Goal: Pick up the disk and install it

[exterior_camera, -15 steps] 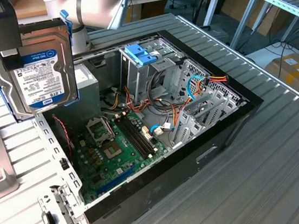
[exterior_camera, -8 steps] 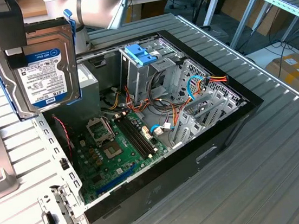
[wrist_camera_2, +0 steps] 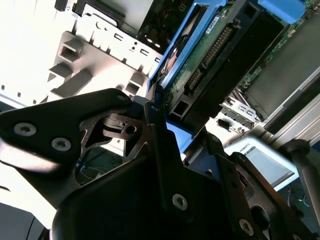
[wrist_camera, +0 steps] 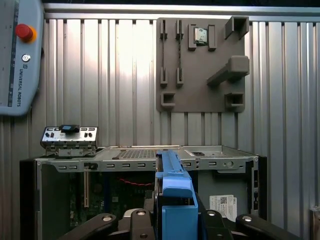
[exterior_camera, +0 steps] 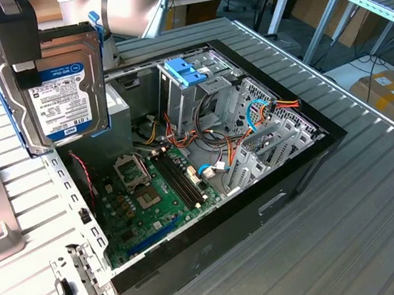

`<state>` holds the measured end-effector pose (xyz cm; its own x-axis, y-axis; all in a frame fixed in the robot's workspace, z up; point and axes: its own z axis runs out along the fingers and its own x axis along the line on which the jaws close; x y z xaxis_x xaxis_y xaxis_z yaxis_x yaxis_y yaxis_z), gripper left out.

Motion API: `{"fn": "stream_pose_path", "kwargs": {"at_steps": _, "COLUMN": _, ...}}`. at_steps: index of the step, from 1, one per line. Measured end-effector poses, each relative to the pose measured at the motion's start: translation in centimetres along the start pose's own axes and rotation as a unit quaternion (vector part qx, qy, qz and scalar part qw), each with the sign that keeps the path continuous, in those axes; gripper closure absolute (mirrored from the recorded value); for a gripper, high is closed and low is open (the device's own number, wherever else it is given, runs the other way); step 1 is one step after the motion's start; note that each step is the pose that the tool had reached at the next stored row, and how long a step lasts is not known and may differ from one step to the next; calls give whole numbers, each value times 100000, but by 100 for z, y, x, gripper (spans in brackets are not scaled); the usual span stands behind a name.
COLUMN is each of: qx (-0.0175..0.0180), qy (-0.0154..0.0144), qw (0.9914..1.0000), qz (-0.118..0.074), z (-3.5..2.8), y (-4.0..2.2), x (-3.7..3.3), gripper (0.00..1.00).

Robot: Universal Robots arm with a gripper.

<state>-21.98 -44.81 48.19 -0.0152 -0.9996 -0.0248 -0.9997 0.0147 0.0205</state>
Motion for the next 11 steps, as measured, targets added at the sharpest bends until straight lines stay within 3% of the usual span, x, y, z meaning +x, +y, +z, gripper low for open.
{"fn": "stream_pose_path", "kwargs": {"at_steps": 11, "qx": -5, "qy": 0, "qw": 100000, "qz": -4, "z": -2, "y": -83, "x": -1, "gripper": 63}}
